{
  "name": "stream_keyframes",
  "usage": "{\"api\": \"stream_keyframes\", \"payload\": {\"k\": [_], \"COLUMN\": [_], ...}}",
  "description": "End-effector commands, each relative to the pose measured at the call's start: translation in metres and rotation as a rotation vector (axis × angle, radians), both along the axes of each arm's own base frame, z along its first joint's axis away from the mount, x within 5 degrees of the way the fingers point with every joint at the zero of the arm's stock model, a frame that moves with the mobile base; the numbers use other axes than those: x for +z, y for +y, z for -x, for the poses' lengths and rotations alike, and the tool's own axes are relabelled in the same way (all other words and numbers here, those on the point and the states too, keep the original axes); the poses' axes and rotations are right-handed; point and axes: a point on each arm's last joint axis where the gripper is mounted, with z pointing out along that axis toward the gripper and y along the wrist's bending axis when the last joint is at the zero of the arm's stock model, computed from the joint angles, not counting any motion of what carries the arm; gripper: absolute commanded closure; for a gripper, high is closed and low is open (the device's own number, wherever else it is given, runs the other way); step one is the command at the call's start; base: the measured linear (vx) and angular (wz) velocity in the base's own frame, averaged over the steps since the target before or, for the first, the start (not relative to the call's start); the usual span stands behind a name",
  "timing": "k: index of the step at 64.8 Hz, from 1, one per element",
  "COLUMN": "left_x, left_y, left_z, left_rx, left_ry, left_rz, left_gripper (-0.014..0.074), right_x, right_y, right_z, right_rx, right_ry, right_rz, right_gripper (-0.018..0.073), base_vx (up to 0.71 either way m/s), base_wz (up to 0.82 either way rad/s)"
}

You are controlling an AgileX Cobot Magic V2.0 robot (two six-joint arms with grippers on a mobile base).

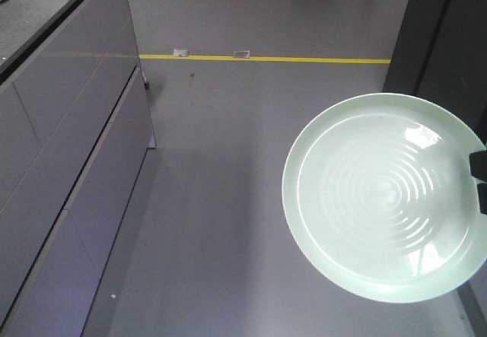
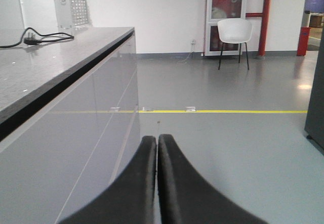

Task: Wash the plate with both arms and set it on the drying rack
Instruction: 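Turn the base toward the counter with the plant, plate held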

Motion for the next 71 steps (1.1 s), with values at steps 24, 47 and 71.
{"api": "stream_keyframes", "payload": {"k": [24,47,71], "left_x": [-0.0003,-0.0003,-0.0003], "left_y": [-0.0007,-0.0007,-0.0007], "left_z": [0.0004,0.0004,0.0004], "left_rx": [-0.011,-0.011,-0.011], "left_ry": [-0.061,-0.061,-0.061], "left_rz": [0.009,0.009,0.009], "left_gripper": [0.0602,0.0602,0.0602], "right_x": [0.0143,0.0143,0.0143], "right_y": [-0.0007,-0.0007,-0.0007], "right_z": [-0.001,-0.001,-0.001], "right_rx": [-0.017,-0.017,-0.017], "right_ry": [-0.095,-0.095,-0.095], "right_rz": [-0.025,-0.025,-0.025], "right_gripper": [0.0566,0.0566,0.0566], "base_vx": [0.1,0.09,0.09], "base_wz": [-0.19,-0.27,-0.25]}}
